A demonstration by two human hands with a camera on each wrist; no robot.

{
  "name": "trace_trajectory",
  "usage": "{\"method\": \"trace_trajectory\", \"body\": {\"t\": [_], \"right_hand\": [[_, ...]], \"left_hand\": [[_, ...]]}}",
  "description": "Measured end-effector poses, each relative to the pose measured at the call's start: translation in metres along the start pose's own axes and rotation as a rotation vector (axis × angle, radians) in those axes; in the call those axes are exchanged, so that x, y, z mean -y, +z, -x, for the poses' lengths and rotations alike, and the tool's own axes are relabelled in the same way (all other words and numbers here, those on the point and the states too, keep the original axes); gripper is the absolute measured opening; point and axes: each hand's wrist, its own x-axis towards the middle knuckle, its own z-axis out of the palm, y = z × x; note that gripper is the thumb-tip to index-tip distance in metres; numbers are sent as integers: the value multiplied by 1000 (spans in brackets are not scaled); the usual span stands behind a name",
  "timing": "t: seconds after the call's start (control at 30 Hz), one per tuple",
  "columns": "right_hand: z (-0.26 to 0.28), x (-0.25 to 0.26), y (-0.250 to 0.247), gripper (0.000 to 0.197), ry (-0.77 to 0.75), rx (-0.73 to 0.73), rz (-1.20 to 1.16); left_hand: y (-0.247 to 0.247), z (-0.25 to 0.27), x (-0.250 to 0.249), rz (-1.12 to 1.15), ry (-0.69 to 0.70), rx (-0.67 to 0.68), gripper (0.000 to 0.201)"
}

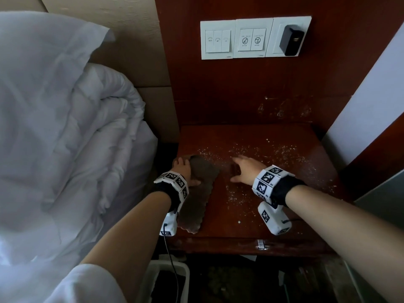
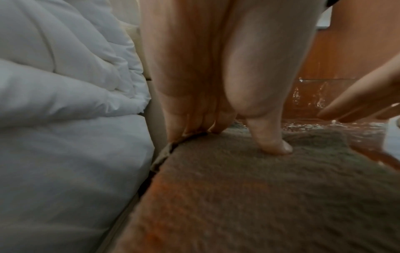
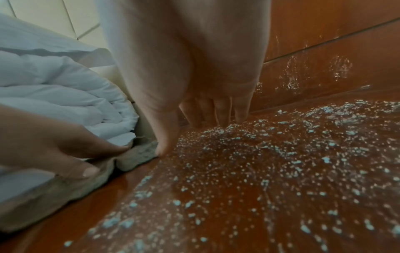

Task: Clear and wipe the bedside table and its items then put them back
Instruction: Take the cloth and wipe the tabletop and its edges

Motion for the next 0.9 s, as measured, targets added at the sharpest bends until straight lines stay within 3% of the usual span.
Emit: {"method": "trace_trajectory", "body": {"t": [0.17,0.5,0.9], "right_hand": [[-6,-11,5,86,-3,-37,36],[1,-18,11,81,-40,-63,-7],[13,-9,13,82,-37,-68,-13]], "left_hand": [[-9,-20,0,-16,-19,15,96],[-25,-49,-3,-34,-24,-17,96],[3,-7,5,-50,81,10,91]]}}
